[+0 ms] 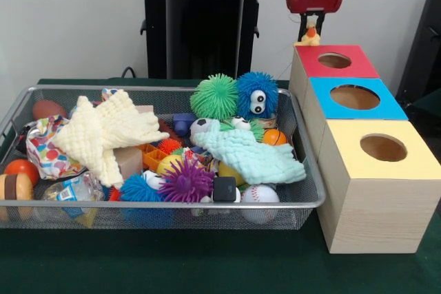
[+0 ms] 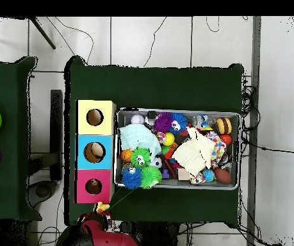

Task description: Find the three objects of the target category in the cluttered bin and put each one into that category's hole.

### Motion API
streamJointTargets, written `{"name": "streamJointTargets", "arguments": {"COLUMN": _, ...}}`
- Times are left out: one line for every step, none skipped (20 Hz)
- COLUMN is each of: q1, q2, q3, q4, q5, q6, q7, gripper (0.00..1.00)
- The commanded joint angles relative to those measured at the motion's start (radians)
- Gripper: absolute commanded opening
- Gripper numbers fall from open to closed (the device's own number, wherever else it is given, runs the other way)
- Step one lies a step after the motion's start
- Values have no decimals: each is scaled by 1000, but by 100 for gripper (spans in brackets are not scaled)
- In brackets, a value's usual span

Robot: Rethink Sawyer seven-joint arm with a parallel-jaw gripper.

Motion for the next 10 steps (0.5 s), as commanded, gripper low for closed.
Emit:
{"name": "streamJointTargets", "arguments": {"q1": -4, "q2": -12, "q3": 29, "q4": -171, "q5": 58, "q6": 111, "q7": 193, "gripper": 0}}
{"name": "streamJointTargets", "arguments": {"q1": -4, "q2": -15, "q3": 28, "q4": -173, "q5": 58, "q6": 123, "q7": 194, "gripper": 0}}
{"name": "streamJointTargets", "arguments": {"q1": -1, "q2": -15, "q3": 24, "q4": -179, "q5": 56, "q6": 129, "q7": 192, "gripper": 0}}
{"name": "streamJointTargets", "arguments": {"q1": 2, "q2": -16, "q3": 20, "q4": -186, "q5": 54, "q6": 135, "q7": 189, "gripper": 0}}
{"name": "streamJointTargets", "arguments": {"q1": -3, "q2": -16, "q3": 26, "q4": -186, "q5": 55, "q6": 138, "q7": 192, "gripper": 0}}
{"name": "streamJointTargets", "arguments": {"q1": -7, "q2": -20, "q3": 31, "q4": -184, "q5": 53, "q6": 139, "q7": 193, "gripper": 0}}
{"name": "streamJointTargets", "arguments": {"q1": -3, "q2": -19, "q3": 27, "q4": -190, "q5": 54, "q6": 147, "q7": 193, "gripper": 0}}
{"name": "streamJointTargets", "arguments": {"q1": 2, "q2": -19, "q3": 20, "q4": -195, "q5": 53, "q6": 152, "q7": 192, "gripper": 0}}
{"name": "streamJointTargets", "arguments": {"q1": 7, "q2": -18, "q3": 14, "q4": -202, "q5": 53, "q6": 159, "q7": 191, "gripper": 0}}
{"name": "streamJointTargets", "arguments": {"q1": 9, "q2": -17, "q3": 11, "q4": -205, "q5": 52, "q6": 164, "q7": 190, "gripper": 0}}
